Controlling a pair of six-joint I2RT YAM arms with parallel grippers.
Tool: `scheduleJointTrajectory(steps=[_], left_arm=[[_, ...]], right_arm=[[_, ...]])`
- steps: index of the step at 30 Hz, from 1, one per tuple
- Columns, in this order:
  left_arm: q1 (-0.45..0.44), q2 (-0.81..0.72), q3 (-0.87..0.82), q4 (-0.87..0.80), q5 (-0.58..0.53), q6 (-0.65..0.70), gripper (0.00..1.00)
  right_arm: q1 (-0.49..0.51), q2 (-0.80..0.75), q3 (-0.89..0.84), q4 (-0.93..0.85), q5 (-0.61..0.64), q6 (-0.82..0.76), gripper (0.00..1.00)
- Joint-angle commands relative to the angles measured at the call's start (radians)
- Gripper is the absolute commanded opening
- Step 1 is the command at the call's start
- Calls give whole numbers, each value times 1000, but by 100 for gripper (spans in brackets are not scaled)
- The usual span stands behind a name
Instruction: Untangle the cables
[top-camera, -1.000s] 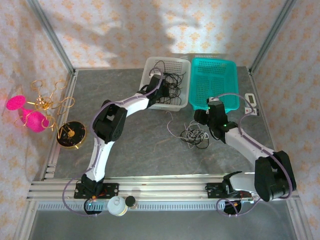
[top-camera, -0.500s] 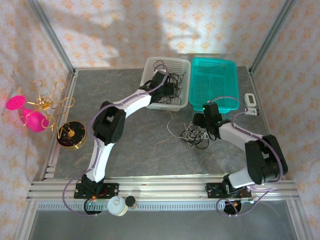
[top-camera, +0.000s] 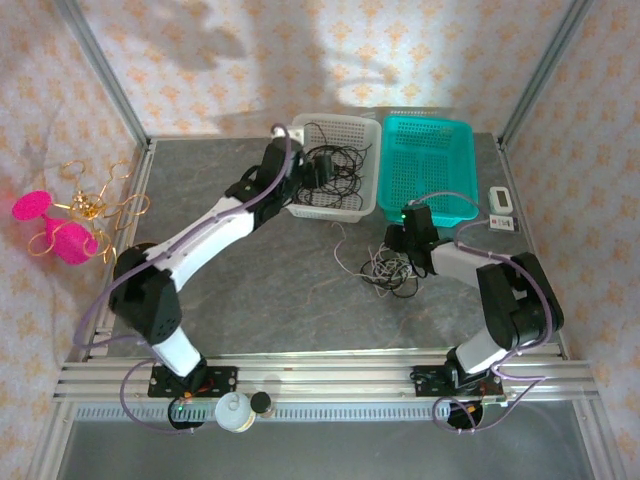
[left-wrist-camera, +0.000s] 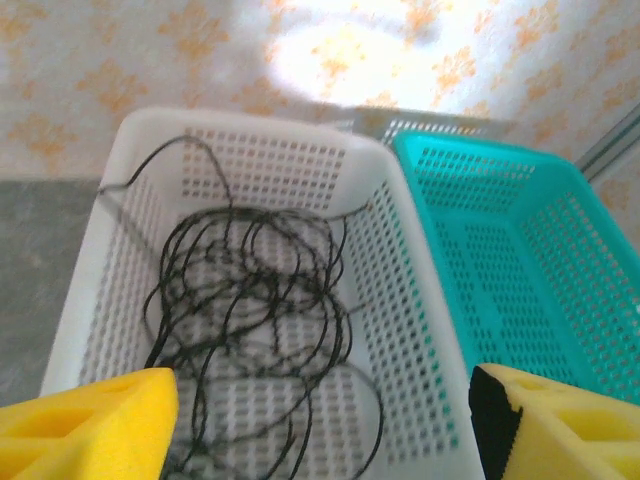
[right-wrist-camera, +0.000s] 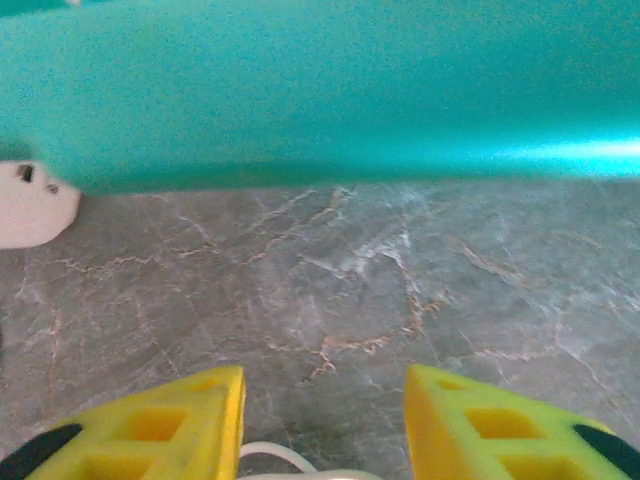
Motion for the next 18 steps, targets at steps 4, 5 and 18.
scheduleJointTrajectory(steps=[4, 5, 18], left_arm=[[-5, -164, -243, 31, 5, -43, 78], [-5, -188, -265, 25, -3, -47, 78], [-51, -233, -416, 59, 249, 70, 76]], right_arm=[[4, -34, -25, 54, -17, 3, 16], [6, -51, -29, 50, -7, 0, 13], [14, -161, -23, -135, 93, 24, 38]])
